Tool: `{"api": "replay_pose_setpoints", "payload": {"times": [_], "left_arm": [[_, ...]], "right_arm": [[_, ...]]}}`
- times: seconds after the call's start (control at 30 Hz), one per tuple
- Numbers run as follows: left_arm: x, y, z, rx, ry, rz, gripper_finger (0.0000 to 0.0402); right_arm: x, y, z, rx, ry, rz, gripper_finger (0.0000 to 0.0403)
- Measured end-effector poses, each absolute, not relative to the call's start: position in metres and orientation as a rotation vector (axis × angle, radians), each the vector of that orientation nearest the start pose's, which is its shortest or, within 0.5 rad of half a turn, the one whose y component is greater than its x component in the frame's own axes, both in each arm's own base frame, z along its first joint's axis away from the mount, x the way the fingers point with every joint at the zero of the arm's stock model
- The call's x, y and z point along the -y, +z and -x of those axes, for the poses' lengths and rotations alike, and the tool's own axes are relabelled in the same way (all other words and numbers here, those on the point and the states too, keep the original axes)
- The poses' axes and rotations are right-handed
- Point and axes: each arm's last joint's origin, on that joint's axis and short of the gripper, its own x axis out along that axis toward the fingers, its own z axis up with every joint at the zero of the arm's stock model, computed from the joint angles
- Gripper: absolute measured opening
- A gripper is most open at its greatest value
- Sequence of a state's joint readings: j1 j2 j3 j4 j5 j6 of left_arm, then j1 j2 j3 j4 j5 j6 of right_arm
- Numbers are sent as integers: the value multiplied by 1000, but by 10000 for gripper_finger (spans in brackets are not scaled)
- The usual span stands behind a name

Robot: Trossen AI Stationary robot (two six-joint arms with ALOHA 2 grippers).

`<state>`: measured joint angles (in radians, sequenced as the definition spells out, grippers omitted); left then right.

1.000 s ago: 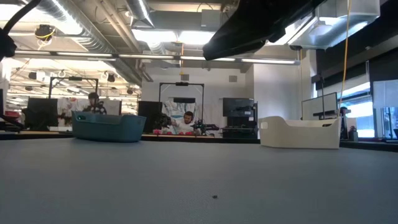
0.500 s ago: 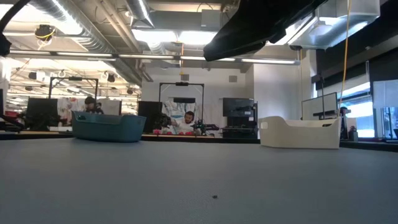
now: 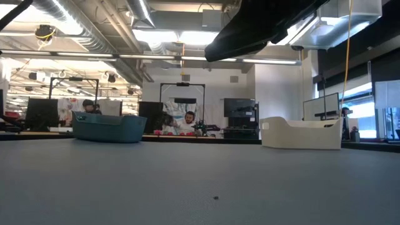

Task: Sort produce into baskets
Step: Put the green mushroom into the black bin

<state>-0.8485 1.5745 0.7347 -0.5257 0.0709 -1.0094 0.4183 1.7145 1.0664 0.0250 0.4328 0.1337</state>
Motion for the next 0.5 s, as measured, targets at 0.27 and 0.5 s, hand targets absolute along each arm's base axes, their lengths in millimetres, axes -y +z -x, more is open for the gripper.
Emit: {"api": "replay_pose_setpoints", "payload": {"times": [0.27, 0.5], "left_arm": [[189, 162, -182, -1387, -95, 324, 0], [182, 192, -205, -1222, -93, 334, 0]], "right_arm": [[-137, 210, -339, -564, -52, 127, 166], [-138, 212, -341, -536, -56, 91, 166]]}}
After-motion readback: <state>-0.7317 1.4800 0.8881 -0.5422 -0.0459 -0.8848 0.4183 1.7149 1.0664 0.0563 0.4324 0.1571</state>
